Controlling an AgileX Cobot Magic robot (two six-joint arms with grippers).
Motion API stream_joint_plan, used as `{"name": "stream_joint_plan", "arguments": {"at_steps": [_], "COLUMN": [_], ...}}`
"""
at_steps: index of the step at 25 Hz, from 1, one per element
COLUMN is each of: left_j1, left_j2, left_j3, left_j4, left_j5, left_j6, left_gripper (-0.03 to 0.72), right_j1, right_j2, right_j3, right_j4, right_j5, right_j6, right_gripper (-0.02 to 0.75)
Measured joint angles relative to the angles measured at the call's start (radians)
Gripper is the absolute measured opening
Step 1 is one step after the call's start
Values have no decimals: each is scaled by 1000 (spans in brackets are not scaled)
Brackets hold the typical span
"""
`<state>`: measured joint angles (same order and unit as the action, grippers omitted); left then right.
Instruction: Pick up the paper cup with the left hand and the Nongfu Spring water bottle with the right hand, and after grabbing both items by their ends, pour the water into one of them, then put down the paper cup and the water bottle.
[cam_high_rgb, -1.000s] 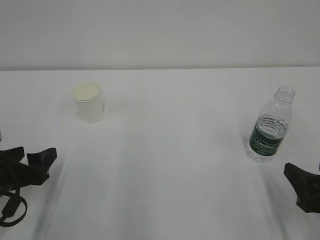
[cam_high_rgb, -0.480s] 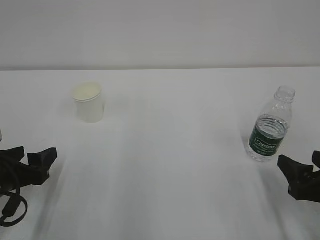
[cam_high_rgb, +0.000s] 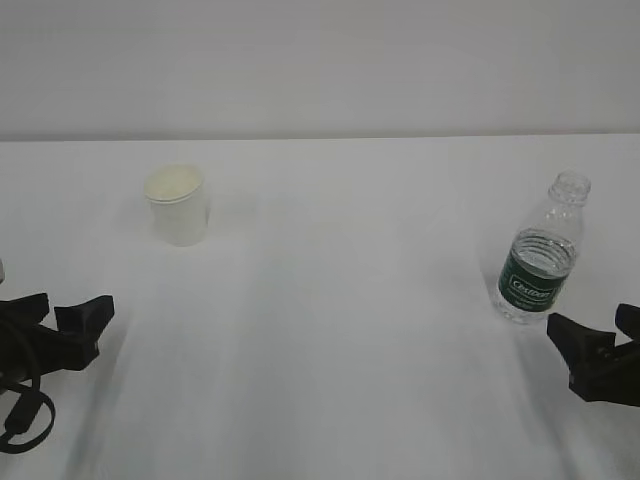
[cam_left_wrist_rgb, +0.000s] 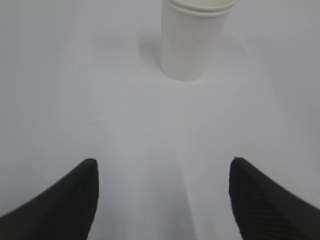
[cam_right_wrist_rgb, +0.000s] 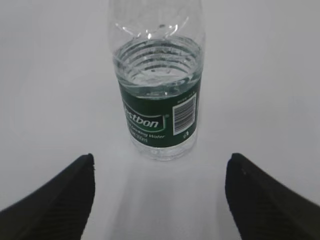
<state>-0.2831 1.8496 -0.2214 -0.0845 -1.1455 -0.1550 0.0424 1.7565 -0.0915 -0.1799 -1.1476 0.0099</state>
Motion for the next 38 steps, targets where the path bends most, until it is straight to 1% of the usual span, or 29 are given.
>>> {"name": "stream_joint_plan", "arguments": {"at_steps": [3,6,17,38], "left_j1": [0,0,0,0], "left_j2": [0,0,0,0], "left_j3": [0,0,0,0], "left_j4": [0,0,0,0], "left_j5": [0,0,0,0], "left_j6": [0,0,0,0], "left_gripper": [584,582,577,569], "right_j1": [0,0,0,0], "right_j2": [9,19,116,207], "right_j3": [0,-2,-104,-211], "right_j4": [-2,-4,-33,-42], "right_j5": [0,0,-1,-2], "right_j6": [0,0,18,22], "right_gripper": [649,661,664,663]}}
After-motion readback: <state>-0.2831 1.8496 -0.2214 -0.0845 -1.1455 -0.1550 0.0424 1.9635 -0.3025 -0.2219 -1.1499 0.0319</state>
